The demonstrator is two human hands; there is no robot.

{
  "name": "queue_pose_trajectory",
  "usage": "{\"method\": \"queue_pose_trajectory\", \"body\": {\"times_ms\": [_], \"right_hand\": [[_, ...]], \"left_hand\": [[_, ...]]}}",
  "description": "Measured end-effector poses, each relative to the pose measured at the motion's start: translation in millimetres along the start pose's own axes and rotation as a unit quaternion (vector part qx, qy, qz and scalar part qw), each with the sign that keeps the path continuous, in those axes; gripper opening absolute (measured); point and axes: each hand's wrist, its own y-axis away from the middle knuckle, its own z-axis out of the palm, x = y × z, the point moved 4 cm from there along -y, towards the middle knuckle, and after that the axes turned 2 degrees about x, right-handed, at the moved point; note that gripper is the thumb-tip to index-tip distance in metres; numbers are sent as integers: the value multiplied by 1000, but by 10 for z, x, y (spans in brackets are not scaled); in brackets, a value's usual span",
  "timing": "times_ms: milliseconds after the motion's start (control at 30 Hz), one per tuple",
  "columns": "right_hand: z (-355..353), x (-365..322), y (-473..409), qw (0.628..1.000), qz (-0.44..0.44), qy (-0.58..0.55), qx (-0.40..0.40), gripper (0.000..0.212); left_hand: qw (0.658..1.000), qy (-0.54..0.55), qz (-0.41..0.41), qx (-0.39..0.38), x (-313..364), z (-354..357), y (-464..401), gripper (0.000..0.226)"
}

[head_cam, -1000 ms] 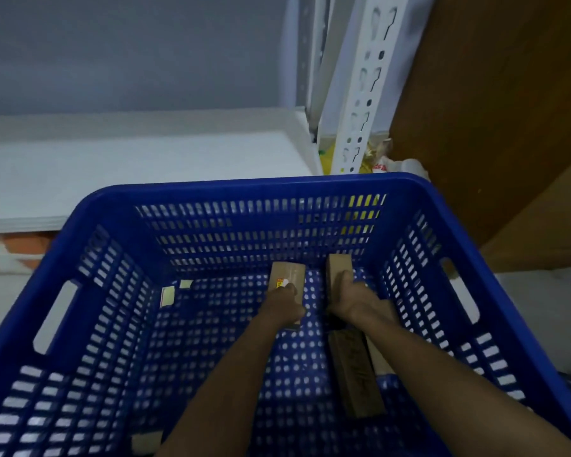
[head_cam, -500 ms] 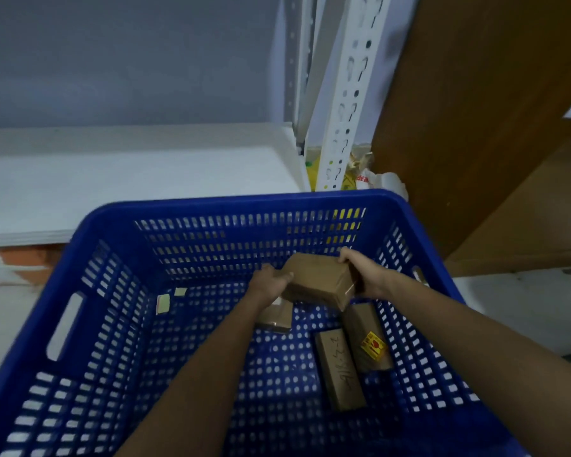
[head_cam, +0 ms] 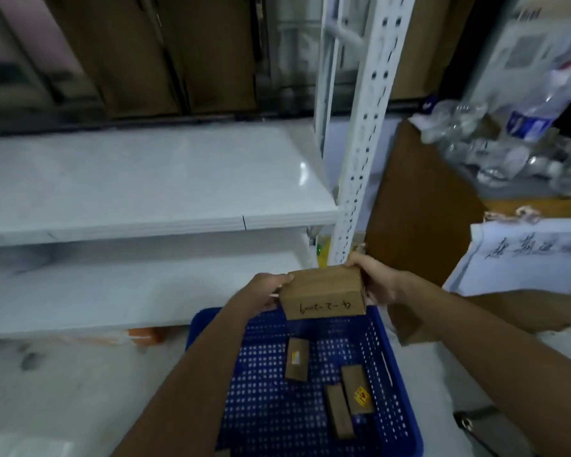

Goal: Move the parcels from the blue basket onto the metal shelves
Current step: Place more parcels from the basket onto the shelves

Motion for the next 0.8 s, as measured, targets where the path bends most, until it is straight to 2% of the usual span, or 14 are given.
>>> {"method": "queue_pose_trajectory", "body": {"times_ms": [100,167,233,367,467,567,667,733,800], "right_hand": [[174,-797,801,999,-35,-19,-3,44],[271,-1305,1319,998,-52,-40,11,40],[371,-1747,1820,996,-70,-42,28,33],[531,-2532,2660,992,-97,-75,37,29],[640,-3059,3196,986,-145,-70,29,44],[716,-3511,3641,981,-191,-9,28,49],[812,-3760,4019,971,-213,105,40,49],[881,-3879,4211,960,-217,168,54,42],[956,-4012,4421,956,-225,180,55,38]], "left_hand": [[998,45,-25,-45,848,-129,827,49],[991,102,-45,-79,1398,-193,1326,55],[988,116,-25,-101,1951,-246,1809,57],[995,62,30,-66,3026,-323,2642,46],[995,35,82,-41,3699,-420,3246,43],[990,17,133,-34,4183,-501,3657,48],[983,-36,181,-6,4521,-491,4019,49],[966,-115,228,36,4734,-442,4208,52],[923,-230,296,86,4940,-326,4422,59]]}}
